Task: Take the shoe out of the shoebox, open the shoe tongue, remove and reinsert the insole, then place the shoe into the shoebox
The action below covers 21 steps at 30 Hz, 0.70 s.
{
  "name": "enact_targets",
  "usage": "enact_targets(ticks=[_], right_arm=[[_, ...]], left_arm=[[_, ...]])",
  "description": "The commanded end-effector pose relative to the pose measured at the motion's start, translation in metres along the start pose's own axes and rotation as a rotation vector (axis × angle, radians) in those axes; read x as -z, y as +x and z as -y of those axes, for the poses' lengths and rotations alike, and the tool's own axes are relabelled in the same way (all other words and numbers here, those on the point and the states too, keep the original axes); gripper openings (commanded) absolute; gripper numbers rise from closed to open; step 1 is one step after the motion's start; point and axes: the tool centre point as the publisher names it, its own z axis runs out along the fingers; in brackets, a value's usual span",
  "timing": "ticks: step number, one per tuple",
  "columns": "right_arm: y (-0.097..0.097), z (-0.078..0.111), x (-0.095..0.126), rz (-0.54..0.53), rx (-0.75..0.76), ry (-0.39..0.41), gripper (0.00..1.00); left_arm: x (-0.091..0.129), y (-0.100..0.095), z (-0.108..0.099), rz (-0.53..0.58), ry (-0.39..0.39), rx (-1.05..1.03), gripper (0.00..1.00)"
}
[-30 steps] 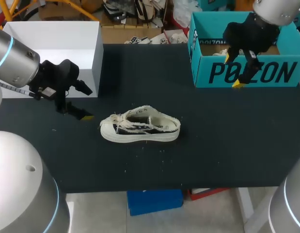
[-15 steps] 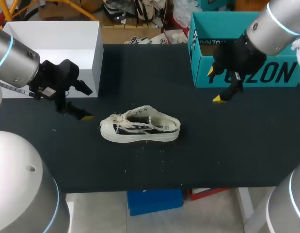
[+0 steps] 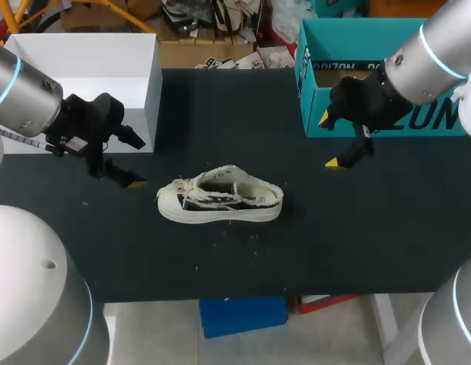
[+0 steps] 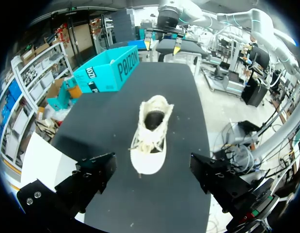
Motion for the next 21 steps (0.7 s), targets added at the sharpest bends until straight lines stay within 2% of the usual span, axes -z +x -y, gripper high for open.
enact_targets(ticks=[1, 9, 21], right_arm=[[0.003, -0.001, -0.014, 0.005, -0.008, -0.044, 1.0], [0.007, -0.005, -0.05, 0.044, -0.041, -0.145, 1.0], [0.009, -0.018, -0.085, 0.079, -0.076, -0.269, 1.0]], left_arm=[[-0.002, 0.0, -0.001, 0.003, 0.001, -0.002, 1.0], [-0.002, 0.0, -0.001, 0.003, 0.001, -0.002, 1.0], [-0.002, 0.0, -0.001, 0.003, 0.001, -0.002, 1.0]])
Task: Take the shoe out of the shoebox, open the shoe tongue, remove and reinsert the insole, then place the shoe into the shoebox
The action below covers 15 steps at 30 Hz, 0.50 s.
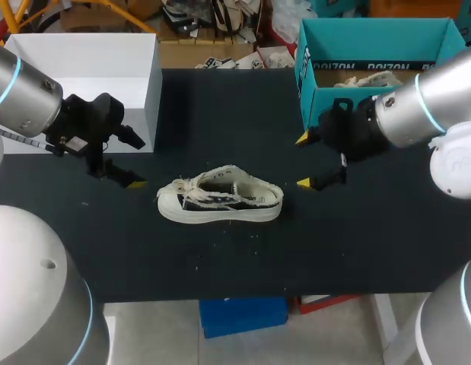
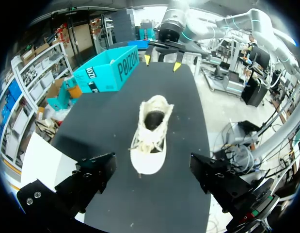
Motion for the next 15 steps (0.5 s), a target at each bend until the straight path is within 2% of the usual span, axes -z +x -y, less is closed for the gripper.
enact_targets(ticks=[1, 15], right_arm=[[0.002, 0.003, -0.021, 0.009, -0.008, -0.054, 1.0], [0.012, 0.013, -0.062, 0.007, -0.043, -0.131, 1.0]], left_arm=[[-0.002, 0.0, -0.001, 0.003, 0.001, -0.002, 1.0], [-0.002, 0.0, -0.001, 0.003, 0.001, -0.002, 1.0]])
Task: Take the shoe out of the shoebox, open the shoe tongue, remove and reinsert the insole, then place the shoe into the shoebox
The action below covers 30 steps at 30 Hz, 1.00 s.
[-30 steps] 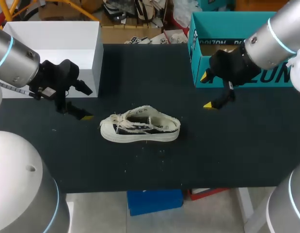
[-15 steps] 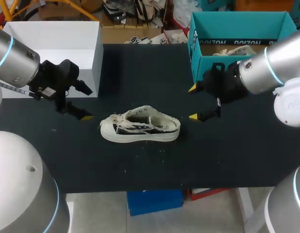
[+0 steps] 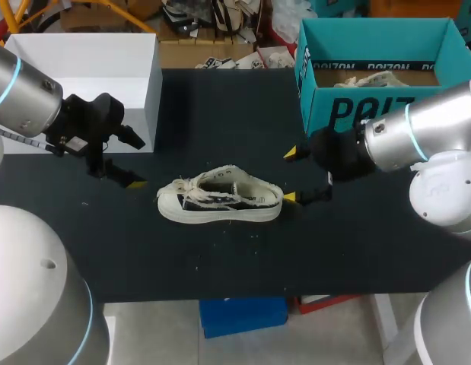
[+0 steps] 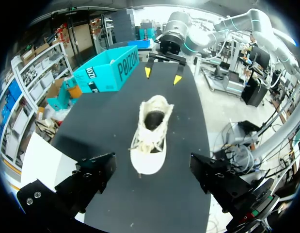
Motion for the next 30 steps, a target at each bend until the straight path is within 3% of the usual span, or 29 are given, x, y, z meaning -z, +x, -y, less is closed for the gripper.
enact_targets(ticks=[1, 30], right_arm=[[0.0, 0.008, -0.019, -0.003, -0.009, -0.028, 1.0], [0.0, 0.025, -0.063, -0.048, -0.063, -0.1, 1.0]], left_arm=[[-0.002, 0.0, -0.001, 0.003, 0.001, -0.002, 1.0], [-0.002, 0.0, -0.001, 0.003, 0.001, -0.002, 1.0]])
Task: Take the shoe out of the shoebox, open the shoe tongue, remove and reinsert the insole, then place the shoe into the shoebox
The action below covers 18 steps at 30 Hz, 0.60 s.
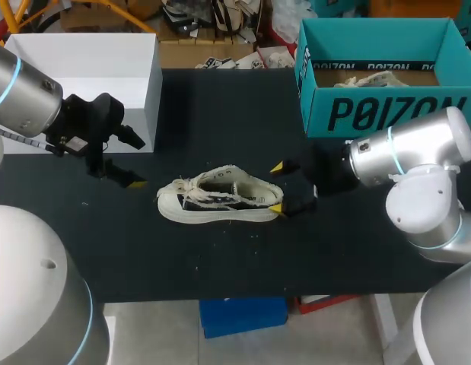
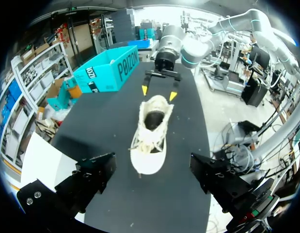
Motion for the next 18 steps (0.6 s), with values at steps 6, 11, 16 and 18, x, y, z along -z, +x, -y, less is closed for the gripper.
enact_targets(ticks=[6, 11, 16, 18], right_arm=[[0.001, 0.004, -0.014, -0.01, -0.015, -0.016, 1.0], [0.001, 0.007, -0.018, -0.011, -0.025, -0.023, 1.0], [0.001, 0.007, -0.023, -0.02, -0.028, -0.032, 1.0], [0.001, 0.006, -0.024, -0.021, -0.03, -0.034, 1.0]], left_arm=[[-0.002, 0.0, -0.001, 0.003, 0.001, -0.002, 1.0], [-0.002, 0.0, -0.001, 0.003, 0.001, -0.002, 1.0], [-0.002, 0.0, -0.001, 0.003, 0.001, -0.002, 1.0], [-0.002, 0.0, -0.001, 0.003, 0.001, -0.002, 1.0]])
